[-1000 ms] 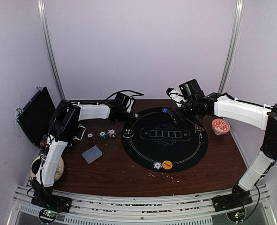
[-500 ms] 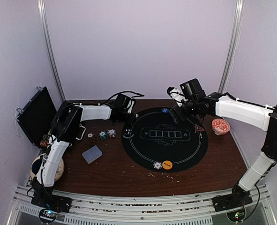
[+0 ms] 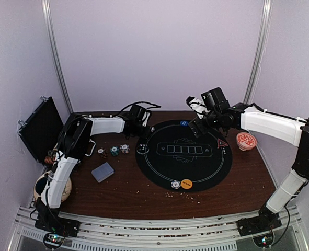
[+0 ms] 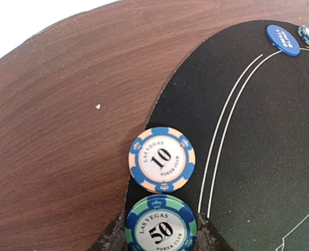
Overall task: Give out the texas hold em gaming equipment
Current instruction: Place the pile of poker chips at the dealer area.
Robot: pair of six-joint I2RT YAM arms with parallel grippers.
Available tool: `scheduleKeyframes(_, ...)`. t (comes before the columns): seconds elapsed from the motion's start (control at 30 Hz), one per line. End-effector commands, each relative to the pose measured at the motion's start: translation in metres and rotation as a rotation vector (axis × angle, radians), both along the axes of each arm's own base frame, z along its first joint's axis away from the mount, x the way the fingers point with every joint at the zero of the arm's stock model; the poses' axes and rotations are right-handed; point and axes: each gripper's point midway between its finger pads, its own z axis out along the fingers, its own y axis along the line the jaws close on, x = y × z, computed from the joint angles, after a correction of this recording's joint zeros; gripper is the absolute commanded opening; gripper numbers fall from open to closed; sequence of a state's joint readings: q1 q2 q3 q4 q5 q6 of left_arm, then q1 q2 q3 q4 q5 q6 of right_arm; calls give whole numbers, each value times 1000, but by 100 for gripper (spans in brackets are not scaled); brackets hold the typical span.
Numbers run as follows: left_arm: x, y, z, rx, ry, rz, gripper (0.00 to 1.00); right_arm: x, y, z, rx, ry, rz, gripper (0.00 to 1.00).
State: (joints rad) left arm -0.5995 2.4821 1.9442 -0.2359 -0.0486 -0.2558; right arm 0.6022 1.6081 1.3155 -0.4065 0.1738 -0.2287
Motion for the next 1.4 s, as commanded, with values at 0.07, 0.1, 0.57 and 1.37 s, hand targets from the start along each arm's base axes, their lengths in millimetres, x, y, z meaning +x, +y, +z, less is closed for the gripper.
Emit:
scheduleKeyframes(0.07, 7, -2, -3, 9, -18, 12, 54, -1, -1, 13, 32, -29, -1, 100)
scheduleKeyframes(0.1, 7, -3, -4, 7, -16, 10, 56, -1, -1, 13, 31, -29, -2, 100)
scheduleKeyframes(0.57, 6, -7, 38, -49, -69, 9, 94, -3, 1, 14, 35, -30, 7, 100)
scheduleKeyframes(1.37, -120, 97, 140, 24, -124, 167, 98, -4, 2, 17, 45, -35, 14, 100)
